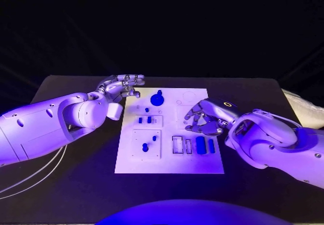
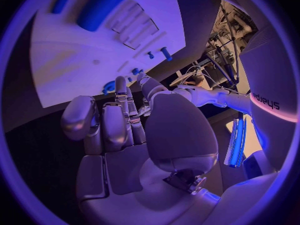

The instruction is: Assemble the parts on the task board

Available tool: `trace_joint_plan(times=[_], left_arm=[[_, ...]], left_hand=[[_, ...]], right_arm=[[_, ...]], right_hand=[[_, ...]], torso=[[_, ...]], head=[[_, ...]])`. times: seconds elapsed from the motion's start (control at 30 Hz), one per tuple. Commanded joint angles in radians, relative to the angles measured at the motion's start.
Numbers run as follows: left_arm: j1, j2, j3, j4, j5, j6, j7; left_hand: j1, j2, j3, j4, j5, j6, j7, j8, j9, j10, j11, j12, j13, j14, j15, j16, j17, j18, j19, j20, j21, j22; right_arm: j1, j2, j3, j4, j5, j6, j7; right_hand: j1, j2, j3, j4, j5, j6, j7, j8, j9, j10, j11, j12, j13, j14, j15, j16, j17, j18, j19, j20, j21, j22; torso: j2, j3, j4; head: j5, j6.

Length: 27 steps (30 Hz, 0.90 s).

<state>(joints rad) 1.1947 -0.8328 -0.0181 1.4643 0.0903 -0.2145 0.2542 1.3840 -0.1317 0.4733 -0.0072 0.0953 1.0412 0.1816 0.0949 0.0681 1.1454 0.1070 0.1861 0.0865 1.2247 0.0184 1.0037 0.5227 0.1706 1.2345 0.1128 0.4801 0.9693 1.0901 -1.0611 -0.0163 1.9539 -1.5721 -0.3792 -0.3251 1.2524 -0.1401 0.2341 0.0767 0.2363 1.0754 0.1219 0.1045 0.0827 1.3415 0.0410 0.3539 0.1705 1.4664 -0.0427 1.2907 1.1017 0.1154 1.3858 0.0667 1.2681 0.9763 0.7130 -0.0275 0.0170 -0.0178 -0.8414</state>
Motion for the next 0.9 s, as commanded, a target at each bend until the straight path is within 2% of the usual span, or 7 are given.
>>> trace_joint_plan(times=[0.03, 0.07, 0.1, 0.2, 0.27, 0.67, 0.9], left_arm=[[0.000, -0.002, 0.000, 0.007, -0.004, 0.016, 0.003], [-0.001, -0.002, -0.001, 0.008, -0.004, 0.016, 0.003], [-0.002, -0.003, -0.002, 0.009, -0.005, 0.016, 0.003], [-0.004, -0.003, -0.004, 0.010, -0.005, 0.017, 0.003], [-0.005, -0.002, -0.005, 0.010, -0.005, 0.018, 0.003], [-0.009, -0.003, -0.006, 0.009, -0.005, 0.020, 0.003], [-0.010, -0.004, -0.006, 0.009, -0.005, 0.020, 0.003]], left_hand=[[0.002, 0.007, -0.001, -0.003, 0.005, -0.004, 0.001, 0.004, 0.000, -0.006, -0.003, 0.004, 0.002, -0.006, -0.003, -0.006, -0.001, 0.011, -0.004, 0.000, -0.005, -0.001], [0.002, 0.007, -0.001, -0.003, 0.005, -0.004, 0.001, 0.004, 0.000, -0.006, -0.003, 0.004, 0.002, -0.006, -0.003, -0.006, -0.001, 0.011, -0.004, 0.000, -0.005, -0.001], [0.002, 0.007, -0.001, -0.003, 0.005, -0.004, 0.001, 0.004, 0.000, -0.006, -0.003, 0.004, 0.002, -0.006, -0.003, -0.006, -0.001, 0.011, -0.004, 0.000, -0.005, -0.001], [0.002, 0.007, -0.001, -0.003, 0.005, -0.004, 0.001, 0.004, 0.000, -0.006, -0.003, 0.004, 0.002, -0.006, -0.003, -0.006, -0.001, 0.011, -0.004, 0.000, -0.005, -0.001], [0.002, 0.007, -0.001, -0.003, 0.005, -0.004, 0.001, 0.004, 0.000, -0.006, -0.003, 0.004, 0.002, -0.006, -0.003, -0.006, -0.001, 0.011, -0.004, 0.000, -0.005, -0.001], [0.002, 0.007, -0.001, -0.003, 0.005, -0.004, 0.001, 0.004, 0.000, -0.006, -0.003, 0.004, 0.002, -0.006, -0.003, -0.006, -0.001, 0.011, -0.004, 0.000, -0.005, -0.001], [0.002, 0.007, -0.001, -0.003, 0.005, -0.004, 0.001, 0.004, 0.000, -0.006, -0.003, 0.004, 0.002, -0.006, -0.003, -0.006, -0.001, 0.011, -0.004, 0.000, -0.005, -0.001]], right_arm=[[-0.003, -0.046, -0.011, 0.016, 0.138, 0.001, -0.092], [-0.006, -0.061, -0.014, 0.020, 0.144, 0.002, -0.105], [-0.010, -0.073, -0.017, 0.024, 0.147, 0.004, -0.118], [-0.021, -0.099, -0.023, 0.033, 0.139, 0.009, -0.154], [-0.026, -0.107, -0.026, 0.037, 0.128, 0.016, -0.172], [-0.062, -0.078, -0.031, 0.035, 0.061, 0.056, -0.239], [-0.076, -0.045, -0.031, 0.025, 0.046, 0.072, -0.248]], right_hand=[[-0.032, -0.009, -0.045, 0.027, 0.050, 0.002, -0.017, 0.008, 0.001, 0.076, -0.024, 0.200, 0.195, 0.056, -0.014, 0.046, 0.063, -0.019, 0.020, -0.015, 0.033, 0.051], [-0.033, -0.009, -0.068, 0.038, 0.071, 0.002, -0.028, 0.014, 0.002, 0.085, -0.024, 0.387, 0.403, 0.059, -0.017, 0.073, 0.104, -0.021, 0.023, -0.021, 0.041, 0.062], [-0.045, -0.003, -0.096, 0.059, 0.071, 0.002, -0.027, 0.021, 0.004, 0.082, -0.023, 0.526, 0.555, 0.061, -0.031, 0.095, 0.134, -0.027, 0.024, -0.014, 0.048, 0.070], [-0.035, 0.011, -0.144, 0.089, 0.076, -0.001, -0.033, 0.038, 0.009, 0.050, -0.022, 0.718, 0.779, 0.063, -0.013, 0.128, 0.185, -0.021, 0.025, -0.025, 0.059, 0.086], [-0.018, 0.028, -0.190, 0.119, 0.078, -0.006, -0.023, 0.057, 0.017, 0.016, -0.028, 0.791, 0.872, 0.061, -0.017, 0.138, 0.199, -0.026, 0.022, -0.015, 0.064, 0.093], [-0.024, 0.036, -0.271, 0.185, 0.073, -0.016, -0.023, 0.082, 0.029, 0.001, -0.024, 0.813, 0.924, 0.061, -0.014, 0.146, 0.212, -0.025, 0.021, -0.017, 0.072, 0.105], [-0.023, 0.042, -0.291, 0.205, 0.078, -0.015, -0.024, 0.091, 0.033, 0.007, -0.025, 0.826, 0.947, 0.063, -0.015, 0.152, 0.222, -0.026, 0.022, -0.017, 0.076, 0.112]], torso=[[-0.001, -0.0016, -0.0141], [-0.001, -0.0010, -0.0169], [-0.001, -0.0006, -0.0198], [-0.002, 0.0002, -0.0251], [-0.002, 0.0007, -0.0266], [-0.002, -0.0007, -0.0230], [-0.002, -0.0021, -0.0267]], head=[[-0.013, 0.008], [-0.013, 0.010], [-0.014, 0.011], [-0.014, 0.012], [-0.014, 0.014], [-0.011, 0.012], [-0.006, 0.008]])
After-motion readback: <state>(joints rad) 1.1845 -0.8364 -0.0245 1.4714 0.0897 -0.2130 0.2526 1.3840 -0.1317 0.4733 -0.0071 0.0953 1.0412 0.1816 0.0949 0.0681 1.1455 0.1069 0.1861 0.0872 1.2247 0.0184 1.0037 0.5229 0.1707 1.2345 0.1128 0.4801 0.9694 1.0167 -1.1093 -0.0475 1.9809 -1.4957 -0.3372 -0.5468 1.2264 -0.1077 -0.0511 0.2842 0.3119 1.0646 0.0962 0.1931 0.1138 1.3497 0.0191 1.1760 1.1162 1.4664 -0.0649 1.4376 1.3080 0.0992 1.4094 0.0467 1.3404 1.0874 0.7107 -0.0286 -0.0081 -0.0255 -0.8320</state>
